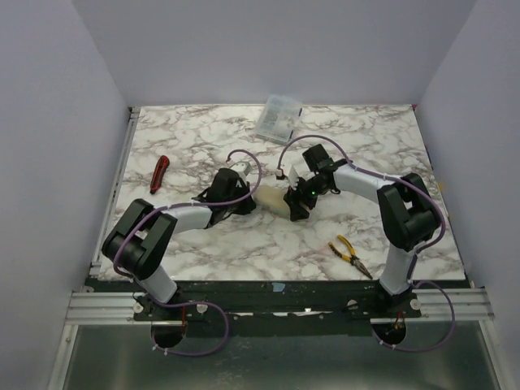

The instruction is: Open the umbrella

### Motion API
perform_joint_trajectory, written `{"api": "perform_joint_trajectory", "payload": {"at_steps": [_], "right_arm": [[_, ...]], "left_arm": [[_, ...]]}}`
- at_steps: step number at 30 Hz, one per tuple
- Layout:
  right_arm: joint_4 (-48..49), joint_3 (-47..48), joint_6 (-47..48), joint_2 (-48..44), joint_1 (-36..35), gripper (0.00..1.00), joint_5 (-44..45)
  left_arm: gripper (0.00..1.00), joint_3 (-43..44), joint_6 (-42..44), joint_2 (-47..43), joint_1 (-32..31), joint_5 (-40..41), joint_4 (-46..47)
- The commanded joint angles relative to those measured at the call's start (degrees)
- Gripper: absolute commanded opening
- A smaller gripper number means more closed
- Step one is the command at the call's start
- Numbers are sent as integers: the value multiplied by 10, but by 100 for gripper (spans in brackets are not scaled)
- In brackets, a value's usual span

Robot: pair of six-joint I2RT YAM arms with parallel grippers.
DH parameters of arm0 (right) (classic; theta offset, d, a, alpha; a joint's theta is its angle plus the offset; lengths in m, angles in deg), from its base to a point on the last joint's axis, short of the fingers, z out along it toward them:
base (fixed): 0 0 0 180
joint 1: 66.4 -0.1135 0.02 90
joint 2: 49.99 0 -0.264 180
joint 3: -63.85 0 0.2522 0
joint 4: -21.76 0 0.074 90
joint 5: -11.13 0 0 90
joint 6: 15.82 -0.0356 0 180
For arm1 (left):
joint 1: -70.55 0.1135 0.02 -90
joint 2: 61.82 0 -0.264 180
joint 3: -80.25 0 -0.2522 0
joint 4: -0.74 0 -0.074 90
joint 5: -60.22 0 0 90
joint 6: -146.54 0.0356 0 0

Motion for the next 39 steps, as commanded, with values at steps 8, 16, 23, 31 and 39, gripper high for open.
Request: {"api": "perform_joint_trajectory", "payload": {"at_steps": [8, 16, 23, 31, 39], "right_arm": [[-113, -34, -20, 51, 0, 34, -7], [-122, -20, -42, 67, 6, 33, -26], [-122, -21, -48, 69, 5, 32, -29], [-122, -25, -54, 70, 6, 27, -29], [-132, -26, -44, 75, 5, 22, -36]], "left_arm": [[0, -37, 27, -31, 14, -33, 80], [18, -50, 30, -49, 4, -53, 66], [28, -37, 15, -43, -12, -34, 74], [32, -2, 10, -24, -35, 14, 62], [21, 33, -3, 4, -48, 69, 22]]}}
